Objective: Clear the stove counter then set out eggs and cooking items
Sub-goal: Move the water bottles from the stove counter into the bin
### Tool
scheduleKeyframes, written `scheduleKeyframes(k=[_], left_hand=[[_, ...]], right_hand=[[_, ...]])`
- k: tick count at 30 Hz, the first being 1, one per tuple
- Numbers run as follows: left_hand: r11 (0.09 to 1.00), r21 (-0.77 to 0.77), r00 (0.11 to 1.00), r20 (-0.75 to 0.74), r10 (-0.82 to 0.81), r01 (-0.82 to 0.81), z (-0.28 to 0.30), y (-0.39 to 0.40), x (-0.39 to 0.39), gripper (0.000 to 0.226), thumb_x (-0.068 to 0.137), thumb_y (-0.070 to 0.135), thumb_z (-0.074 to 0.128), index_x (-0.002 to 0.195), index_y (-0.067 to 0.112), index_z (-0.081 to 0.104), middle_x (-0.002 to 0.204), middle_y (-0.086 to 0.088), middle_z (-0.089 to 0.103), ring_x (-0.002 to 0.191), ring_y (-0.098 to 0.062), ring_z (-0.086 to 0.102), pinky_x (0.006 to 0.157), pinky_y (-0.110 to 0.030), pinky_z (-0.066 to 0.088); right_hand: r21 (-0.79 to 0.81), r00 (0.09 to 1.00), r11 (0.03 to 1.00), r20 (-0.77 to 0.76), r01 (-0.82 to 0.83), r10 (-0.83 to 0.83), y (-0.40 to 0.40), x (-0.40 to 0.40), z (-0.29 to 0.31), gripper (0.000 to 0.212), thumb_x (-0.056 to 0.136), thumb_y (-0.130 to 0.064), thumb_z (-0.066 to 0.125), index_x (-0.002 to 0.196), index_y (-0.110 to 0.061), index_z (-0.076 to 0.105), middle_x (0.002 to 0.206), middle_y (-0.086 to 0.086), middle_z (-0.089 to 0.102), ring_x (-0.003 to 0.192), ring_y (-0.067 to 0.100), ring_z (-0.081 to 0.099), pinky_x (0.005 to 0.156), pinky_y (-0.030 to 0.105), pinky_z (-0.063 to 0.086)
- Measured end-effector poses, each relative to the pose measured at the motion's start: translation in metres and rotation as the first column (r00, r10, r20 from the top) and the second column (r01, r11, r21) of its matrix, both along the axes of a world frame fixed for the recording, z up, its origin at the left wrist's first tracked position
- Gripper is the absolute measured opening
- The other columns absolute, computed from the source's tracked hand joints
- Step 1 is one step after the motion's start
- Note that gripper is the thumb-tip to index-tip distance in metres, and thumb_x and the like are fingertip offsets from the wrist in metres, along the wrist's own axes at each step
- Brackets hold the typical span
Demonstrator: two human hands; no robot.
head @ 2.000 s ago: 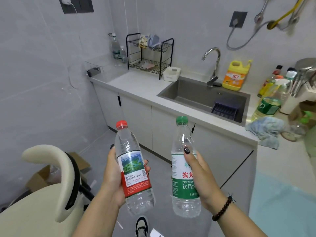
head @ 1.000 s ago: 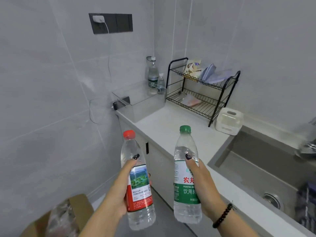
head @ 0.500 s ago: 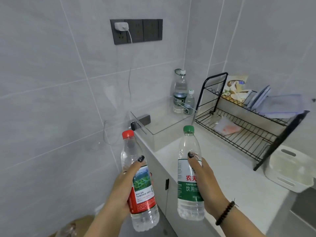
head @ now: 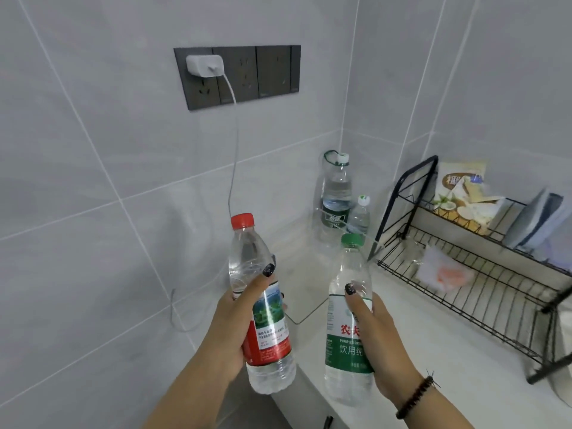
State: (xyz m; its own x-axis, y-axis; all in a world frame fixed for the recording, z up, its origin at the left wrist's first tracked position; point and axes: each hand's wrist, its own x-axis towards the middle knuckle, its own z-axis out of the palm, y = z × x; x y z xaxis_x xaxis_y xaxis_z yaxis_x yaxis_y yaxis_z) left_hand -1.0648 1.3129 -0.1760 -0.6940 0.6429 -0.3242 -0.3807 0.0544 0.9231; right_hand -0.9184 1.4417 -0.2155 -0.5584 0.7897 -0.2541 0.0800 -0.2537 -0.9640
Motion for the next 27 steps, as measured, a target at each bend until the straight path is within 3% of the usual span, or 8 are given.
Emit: scheduleKeyframes(k=[5,9,15,22,27], left_hand=[[0.998,-0.024,0.994,-0.104,0.047,-0.050,-0.004,0.059,-0.031,0.069,0.049,0.057,0.082,0.106,0.022,0.065,0.093,-0.005,0.076,0.087,-0.028,0.073,0.089,-0.051,0.055],[0.994,-0.032,0.979,-0.178,0.095,-0.103,-0.012,0.103,-0.048,0.073,0.043,0.064,0.086,0.104,0.031,0.063,0.098,0.002,0.074,0.093,-0.023,0.071,0.090,-0.048,0.054],[0.991,-0.002,0.975,-0.177,0.135,-0.137,-0.040,0.168,-0.083,0.040,0.071,0.030,0.083,0.098,0.033,0.054,0.101,0.002,0.066,0.094,-0.019,0.065,0.084,-0.039,0.051],[0.992,-0.123,0.952,-0.305,-0.022,-0.017,-0.084,0.253,-0.125,0.047,0.069,0.026,0.085,0.106,0.028,0.057,0.106,0.003,0.065,0.094,-0.018,0.063,0.068,-0.026,0.048],[0.957,-0.284,0.900,-0.397,-0.179,0.065,-0.113,0.307,-0.144,0.045,0.051,0.043,0.085,0.088,0.027,0.064,0.088,0.004,0.071,0.082,-0.019,0.068,0.079,-0.040,0.058]], right_hand=[[-0.003,0.998,1.000,-0.057,0.011,-0.011,0.054,-0.027,0.013,0.026,0.091,-0.038,0.059,0.110,-0.021,0.056,0.092,0.014,0.072,0.075,0.028,0.072,0.062,0.036,0.058],[0.022,0.996,0.999,-0.090,0.030,-0.028,0.095,-0.042,0.022,0.027,0.089,-0.036,0.063,0.111,-0.021,0.059,0.091,0.009,0.074,0.080,0.026,0.073,0.072,0.042,0.059],[0.005,0.991,0.996,-0.103,0.092,-0.091,0.141,-0.063,0.019,0.031,0.086,-0.038,0.065,0.111,-0.021,0.060,0.095,0.009,0.074,0.086,0.028,0.072,0.083,0.051,0.057],[-0.121,0.954,0.959,-0.128,0.258,-0.272,0.154,-0.081,0.002,0.024,0.091,-0.030,0.061,0.114,-0.022,0.059,0.092,0.012,0.074,0.083,0.032,0.072,0.078,0.048,0.058],[-0.085,0.942,0.943,-0.072,0.322,-0.328,0.161,-0.098,-0.010,0.029,0.090,-0.029,0.062,0.119,-0.026,0.056,0.094,0.006,0.075,0.082,0.025,0.074,0.070,0.039,0.058]])
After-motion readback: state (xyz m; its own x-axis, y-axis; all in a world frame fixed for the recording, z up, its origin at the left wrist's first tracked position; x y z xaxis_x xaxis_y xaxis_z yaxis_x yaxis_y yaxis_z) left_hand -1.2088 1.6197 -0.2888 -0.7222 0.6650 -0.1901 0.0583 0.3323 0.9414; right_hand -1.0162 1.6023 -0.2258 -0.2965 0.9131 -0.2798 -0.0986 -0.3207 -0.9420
